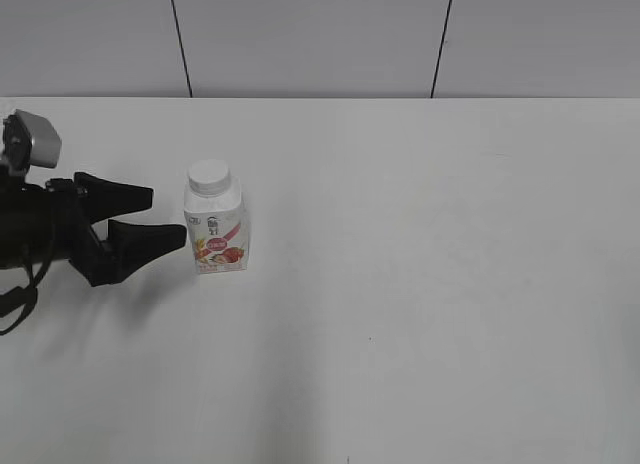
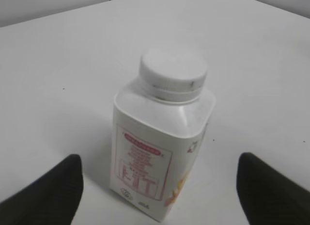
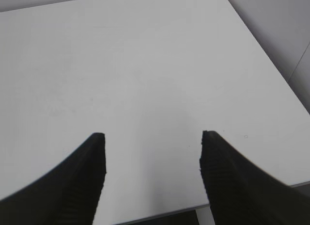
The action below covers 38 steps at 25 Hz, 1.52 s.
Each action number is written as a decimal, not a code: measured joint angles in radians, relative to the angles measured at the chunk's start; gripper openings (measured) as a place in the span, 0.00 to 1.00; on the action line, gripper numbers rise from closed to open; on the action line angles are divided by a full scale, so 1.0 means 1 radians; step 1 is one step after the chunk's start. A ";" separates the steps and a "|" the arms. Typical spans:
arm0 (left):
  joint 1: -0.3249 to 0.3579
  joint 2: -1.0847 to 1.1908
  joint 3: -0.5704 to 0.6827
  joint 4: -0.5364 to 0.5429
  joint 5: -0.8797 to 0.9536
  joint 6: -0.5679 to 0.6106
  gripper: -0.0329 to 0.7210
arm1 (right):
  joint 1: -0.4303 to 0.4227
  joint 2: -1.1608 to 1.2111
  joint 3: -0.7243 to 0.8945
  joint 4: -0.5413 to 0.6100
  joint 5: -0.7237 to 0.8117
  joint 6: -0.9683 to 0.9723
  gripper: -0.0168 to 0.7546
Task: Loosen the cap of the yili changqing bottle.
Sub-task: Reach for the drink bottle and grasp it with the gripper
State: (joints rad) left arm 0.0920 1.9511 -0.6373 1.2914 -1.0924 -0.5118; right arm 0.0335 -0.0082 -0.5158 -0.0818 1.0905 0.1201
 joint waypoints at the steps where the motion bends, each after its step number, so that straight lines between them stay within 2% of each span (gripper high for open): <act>1: 0.003 0.019 -0.017 0.007 0.001 0.000 0.83 | 0.000 0.000 0.000 0.000 0.000 0.000 0.66; 10: 0.005 0.158 -0.162 0.106 -0.006 -0.052 0.82 | 0.000 0.000 0.000 0.000 0.000 0.000 0.66; 17: -0.002 0.255 -0.253 0.143 -0.090 -0.080 0.82 | 0.000 0.000 0.000 0.000 0.000 0.000 0.66; 26: -0.060 0.299 -0.291 0.162 -0.103 -0.083 0.82 | 0.000 0.000 0.000 0.000 0.000 0.000 0.66; 38: -0.133 0.379 -0.402 0.144 -0.104 -0.083 0.82 | 0.000 0.000 0.000 0.000 0.000 0.000 0.66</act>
State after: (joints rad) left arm -0.0410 2.3304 -1.0394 1.4353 -1.1963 -0.5949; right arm 0.0335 -0.0082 -0.5158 -0.0818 1.0905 0.1201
